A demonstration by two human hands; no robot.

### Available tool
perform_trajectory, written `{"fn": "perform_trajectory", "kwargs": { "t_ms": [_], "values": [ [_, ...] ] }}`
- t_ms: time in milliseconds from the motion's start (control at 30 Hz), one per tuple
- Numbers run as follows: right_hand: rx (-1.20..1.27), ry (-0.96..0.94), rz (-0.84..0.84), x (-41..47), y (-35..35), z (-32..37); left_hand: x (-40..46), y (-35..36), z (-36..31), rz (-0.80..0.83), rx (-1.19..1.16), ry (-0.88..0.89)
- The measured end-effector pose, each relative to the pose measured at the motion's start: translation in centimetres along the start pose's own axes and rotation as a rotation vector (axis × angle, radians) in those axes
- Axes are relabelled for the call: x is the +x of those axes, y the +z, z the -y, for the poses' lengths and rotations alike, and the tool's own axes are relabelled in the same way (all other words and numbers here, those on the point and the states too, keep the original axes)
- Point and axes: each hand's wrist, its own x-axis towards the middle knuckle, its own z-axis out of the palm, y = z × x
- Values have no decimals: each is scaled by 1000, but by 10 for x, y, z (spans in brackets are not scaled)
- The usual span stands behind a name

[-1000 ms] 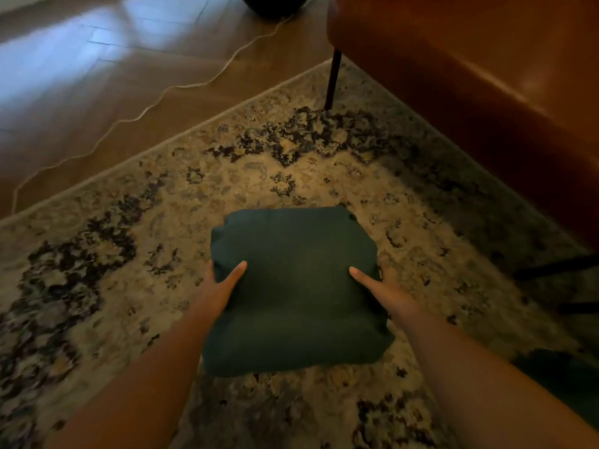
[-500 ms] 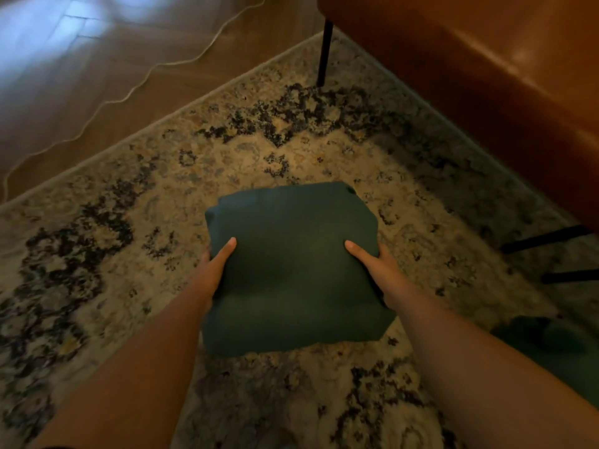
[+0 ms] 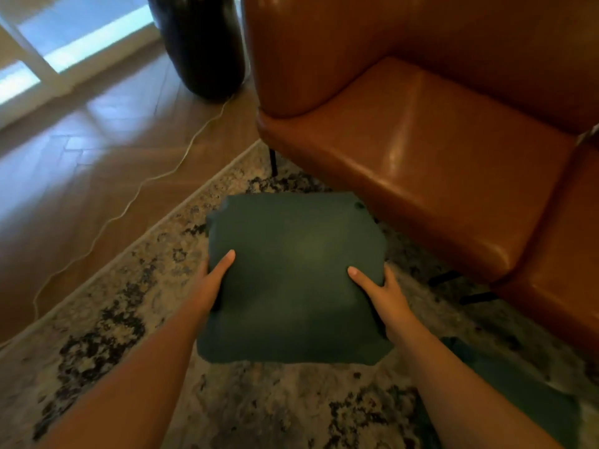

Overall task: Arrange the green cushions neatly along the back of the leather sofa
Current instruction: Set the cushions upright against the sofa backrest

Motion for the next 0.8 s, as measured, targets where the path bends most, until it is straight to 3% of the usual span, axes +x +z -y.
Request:
{"fn": "perform_trajectory", "kwargs": {
  "t_ms": [400, 800],
  "values": [
    [75, -255, -102, 72, -99, 216, 46, 179, -220, 83, 35, 250],
    [113, -262, -173, 172, -187, 332, 134, 340, -358, 241, 148, 389]
  ]
}}
